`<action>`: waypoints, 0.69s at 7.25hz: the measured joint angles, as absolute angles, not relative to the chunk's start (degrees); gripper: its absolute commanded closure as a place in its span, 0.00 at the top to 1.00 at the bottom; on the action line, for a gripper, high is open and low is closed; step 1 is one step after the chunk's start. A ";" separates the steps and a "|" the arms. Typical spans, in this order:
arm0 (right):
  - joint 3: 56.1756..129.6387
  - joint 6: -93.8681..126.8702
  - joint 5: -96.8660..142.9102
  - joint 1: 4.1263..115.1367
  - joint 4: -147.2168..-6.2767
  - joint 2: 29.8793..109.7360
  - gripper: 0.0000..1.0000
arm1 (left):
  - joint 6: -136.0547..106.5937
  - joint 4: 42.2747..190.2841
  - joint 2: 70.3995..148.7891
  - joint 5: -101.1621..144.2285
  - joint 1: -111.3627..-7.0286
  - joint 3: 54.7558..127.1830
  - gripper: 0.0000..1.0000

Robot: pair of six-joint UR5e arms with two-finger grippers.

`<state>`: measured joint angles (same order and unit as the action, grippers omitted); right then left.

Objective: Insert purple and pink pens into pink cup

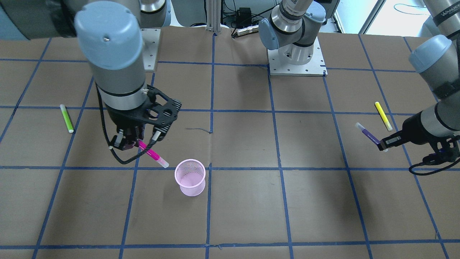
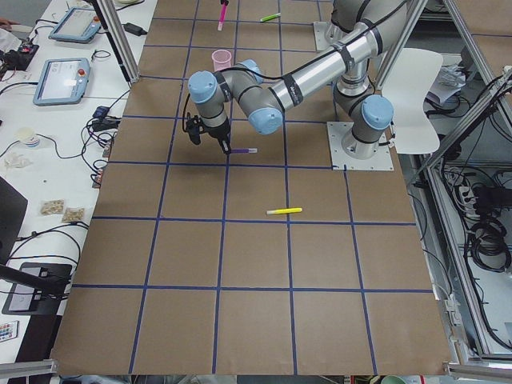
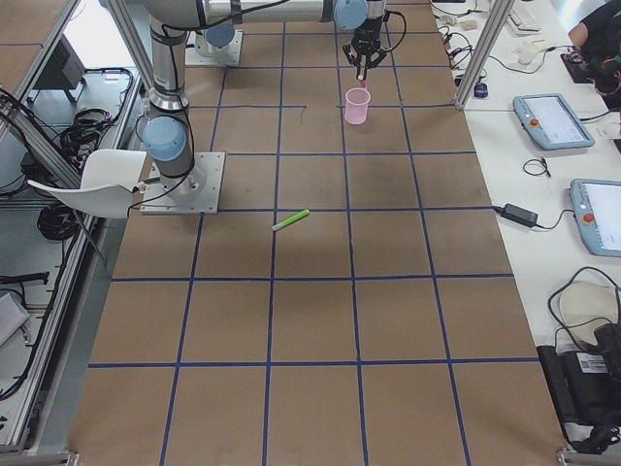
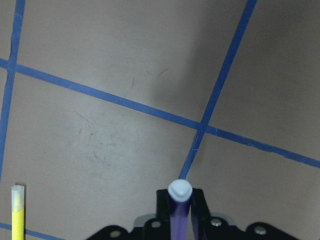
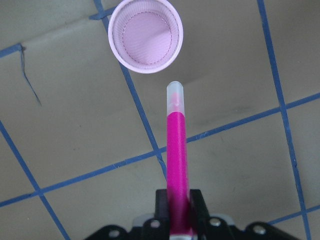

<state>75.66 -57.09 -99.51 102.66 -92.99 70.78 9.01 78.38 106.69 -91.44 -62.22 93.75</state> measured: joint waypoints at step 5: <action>71.98 -48.13 -105.57 109.36 -92.93 61.15 0.19 | 8.77 78.24 106.81 -91.41 -62.34 93.86 0.03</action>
